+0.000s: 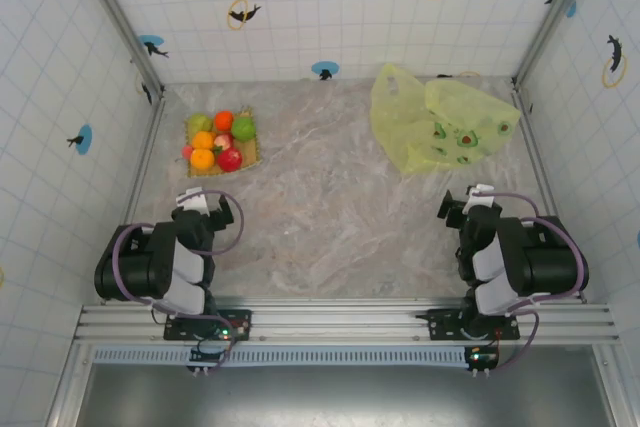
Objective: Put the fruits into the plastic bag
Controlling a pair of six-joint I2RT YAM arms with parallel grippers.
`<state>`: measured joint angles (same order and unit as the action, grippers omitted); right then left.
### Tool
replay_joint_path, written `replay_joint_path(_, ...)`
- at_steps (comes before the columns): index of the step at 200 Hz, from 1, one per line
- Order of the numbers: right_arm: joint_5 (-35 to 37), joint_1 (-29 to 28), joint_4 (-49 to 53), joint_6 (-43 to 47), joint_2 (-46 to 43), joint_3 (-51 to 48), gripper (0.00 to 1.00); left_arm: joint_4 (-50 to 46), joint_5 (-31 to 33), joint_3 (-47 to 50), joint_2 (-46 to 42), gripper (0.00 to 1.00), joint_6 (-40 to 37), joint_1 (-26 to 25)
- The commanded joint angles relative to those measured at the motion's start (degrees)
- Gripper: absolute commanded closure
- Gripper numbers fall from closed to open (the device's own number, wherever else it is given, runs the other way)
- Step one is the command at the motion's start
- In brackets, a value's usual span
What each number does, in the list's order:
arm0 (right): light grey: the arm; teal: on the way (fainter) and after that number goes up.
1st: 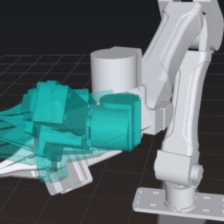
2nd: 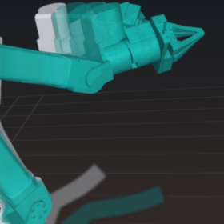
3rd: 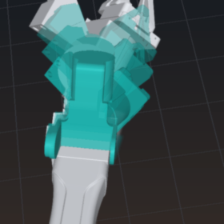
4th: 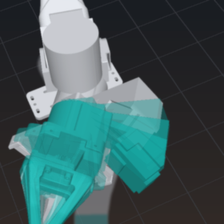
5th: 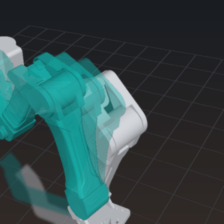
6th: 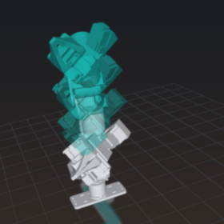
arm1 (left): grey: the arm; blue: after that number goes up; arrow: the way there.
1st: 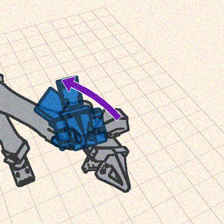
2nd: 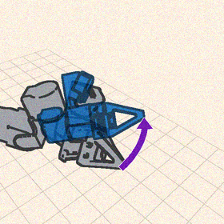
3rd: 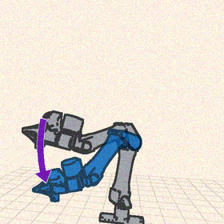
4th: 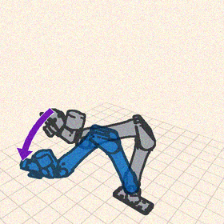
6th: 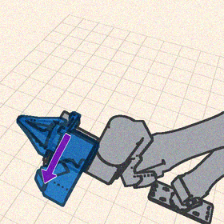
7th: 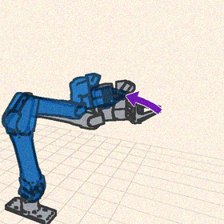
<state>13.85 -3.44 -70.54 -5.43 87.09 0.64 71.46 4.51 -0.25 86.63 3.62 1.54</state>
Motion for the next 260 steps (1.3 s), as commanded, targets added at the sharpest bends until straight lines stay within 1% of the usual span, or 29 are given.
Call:
replay_joint_path(1,0.73,-0.41,-2.59,0.38,-0.26,-1.39,0.01,1.66,-0.91,0.22,0.19,0.02,0.19,-0.22)
replay_joint_path(232,0.45,-0.26,-2.57,0.33,-0.32,-1.4,0.0,2.01,-0.47,0.29,-0.1,0.02,0.37,-0.19)
replay_joint_path(246,1.52,-0.5,-2.44,0.33,-0.71,-1.26,0.01,-0.78,1.68,-0.56,-2.12,0.02,1.23,-0.2)
replay_joint_path(260,2.53,-0.71,0.46,0.33,-3.98,-1.01,0.0,-7.33,3.53,-2.07,-6.57,0.02,1.86,-0.19)
